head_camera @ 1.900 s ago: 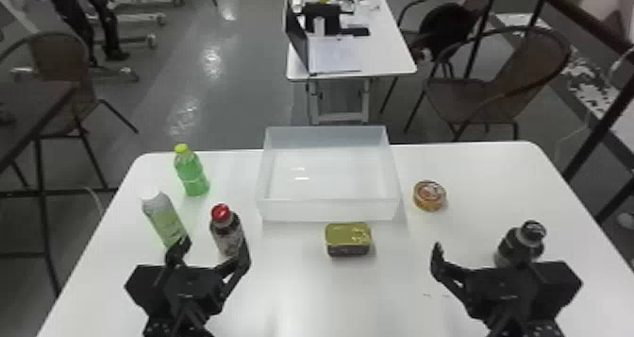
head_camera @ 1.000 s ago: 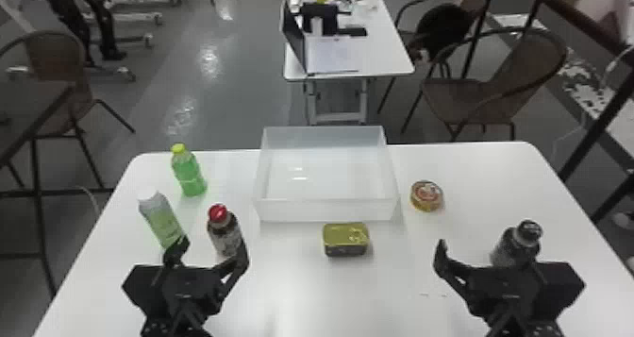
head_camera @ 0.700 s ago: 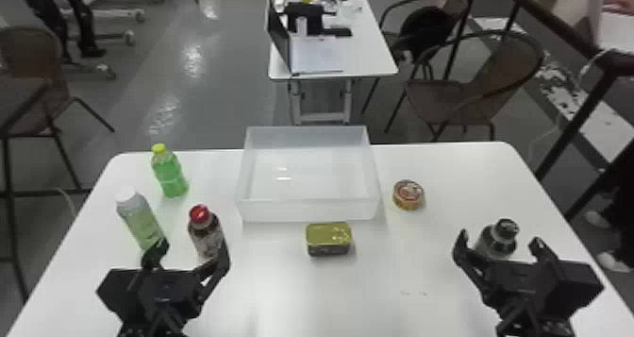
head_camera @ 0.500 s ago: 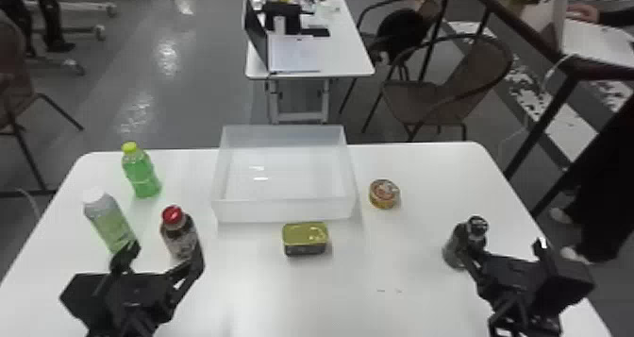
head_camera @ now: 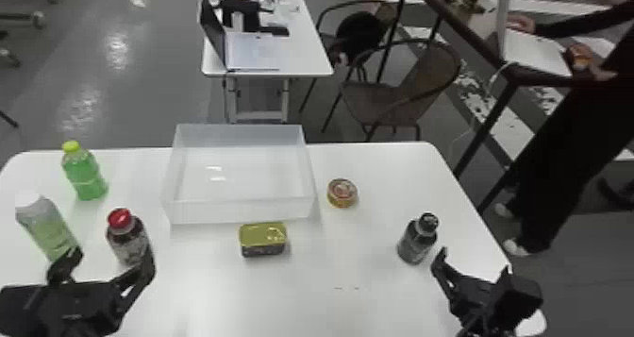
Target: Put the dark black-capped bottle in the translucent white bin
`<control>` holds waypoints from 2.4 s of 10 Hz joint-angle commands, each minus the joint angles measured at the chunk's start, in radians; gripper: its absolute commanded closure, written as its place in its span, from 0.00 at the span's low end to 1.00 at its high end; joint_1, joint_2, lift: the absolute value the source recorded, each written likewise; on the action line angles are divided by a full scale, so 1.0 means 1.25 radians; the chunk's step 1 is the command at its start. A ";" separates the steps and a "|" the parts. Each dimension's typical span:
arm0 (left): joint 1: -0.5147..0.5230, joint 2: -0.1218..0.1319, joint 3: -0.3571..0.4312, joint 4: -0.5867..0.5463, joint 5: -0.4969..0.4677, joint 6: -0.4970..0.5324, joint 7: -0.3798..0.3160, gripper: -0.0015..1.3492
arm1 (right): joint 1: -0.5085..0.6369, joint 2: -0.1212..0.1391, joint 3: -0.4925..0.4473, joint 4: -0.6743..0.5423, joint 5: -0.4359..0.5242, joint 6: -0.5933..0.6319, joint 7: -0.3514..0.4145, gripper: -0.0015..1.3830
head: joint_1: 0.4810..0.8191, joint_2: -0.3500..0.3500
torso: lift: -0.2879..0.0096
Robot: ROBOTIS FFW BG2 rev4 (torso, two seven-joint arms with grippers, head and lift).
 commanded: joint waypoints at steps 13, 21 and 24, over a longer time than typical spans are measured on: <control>-0.001 0.007 -0.001 0.005 0.018 -0.011 -0.009 0.14 | -0.334 -0.034 0.034 0.502 -0.069 -0.080 0.194 0.00 | 0.63 0.35 | 0.90; 0.008 0.002 0.005 0.009 0.034 -0.018 -0.016 0.14 | -0.371 -0.041 0.034 0.511 -0.015 -0.048 0.199 0.62 | 0.63 0.35 | 0.90; 0.006 0.004 0.004 0.009 0.034 -0.016 -0.017 0.14 | -0.331 -0.030 0.034 0.371 -0.045 -0.003 0.199 0.62 | 0.63 0.36 | 0.90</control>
